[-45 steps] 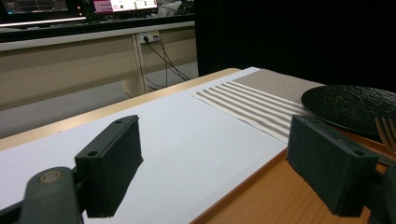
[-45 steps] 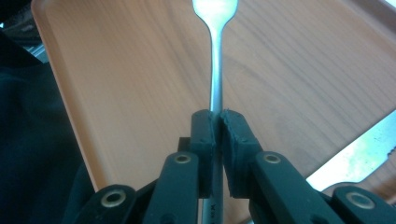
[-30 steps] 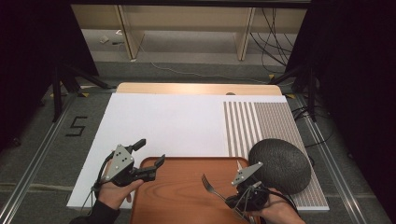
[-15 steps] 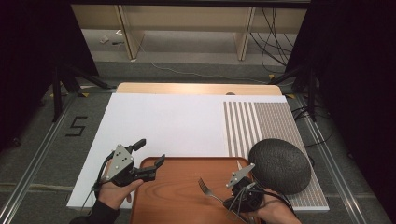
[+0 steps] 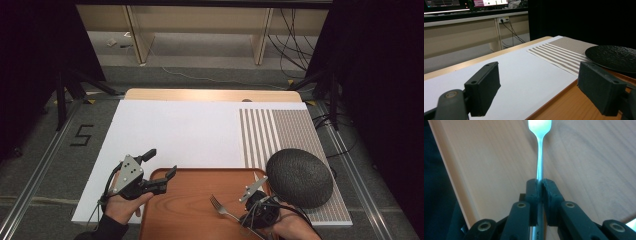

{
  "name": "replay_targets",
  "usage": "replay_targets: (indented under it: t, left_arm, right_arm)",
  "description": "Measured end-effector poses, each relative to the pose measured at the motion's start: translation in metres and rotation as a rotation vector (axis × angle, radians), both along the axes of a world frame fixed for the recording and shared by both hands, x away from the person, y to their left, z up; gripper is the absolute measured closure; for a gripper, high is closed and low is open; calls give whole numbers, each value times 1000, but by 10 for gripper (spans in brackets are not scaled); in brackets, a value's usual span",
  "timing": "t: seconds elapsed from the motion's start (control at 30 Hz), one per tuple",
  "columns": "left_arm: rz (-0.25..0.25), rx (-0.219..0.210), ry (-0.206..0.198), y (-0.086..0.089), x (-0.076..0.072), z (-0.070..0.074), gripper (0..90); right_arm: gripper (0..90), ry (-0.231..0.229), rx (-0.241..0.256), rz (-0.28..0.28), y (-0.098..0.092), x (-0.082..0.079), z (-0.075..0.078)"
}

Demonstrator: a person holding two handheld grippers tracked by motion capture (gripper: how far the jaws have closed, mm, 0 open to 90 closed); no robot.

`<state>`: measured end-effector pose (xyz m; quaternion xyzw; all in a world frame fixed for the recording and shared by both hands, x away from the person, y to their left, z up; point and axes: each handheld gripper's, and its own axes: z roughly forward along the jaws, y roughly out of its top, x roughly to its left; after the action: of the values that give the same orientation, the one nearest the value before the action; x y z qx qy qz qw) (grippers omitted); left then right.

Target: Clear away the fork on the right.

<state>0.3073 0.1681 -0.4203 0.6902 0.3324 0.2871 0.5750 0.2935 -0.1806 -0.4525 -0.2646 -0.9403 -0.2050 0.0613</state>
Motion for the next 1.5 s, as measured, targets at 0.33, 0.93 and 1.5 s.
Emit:
replay_targets:
  t: [0.33, 0.93, 1.5]
  left_arm:
    - [-3, -2, -2, 0, 0, 0, 176]
    - [-2, -2, -2, 0, 0, 0, 176]
    - [0, -4, -2, 0, -1, 0, 177]
  right_arm:
    - [819, -4, -39, 21, 7, -2, -4]
    - [851, -156, 9, 148, 33, -13, 3]
    - [900, -189, -67, 174, 42, -10, -2]
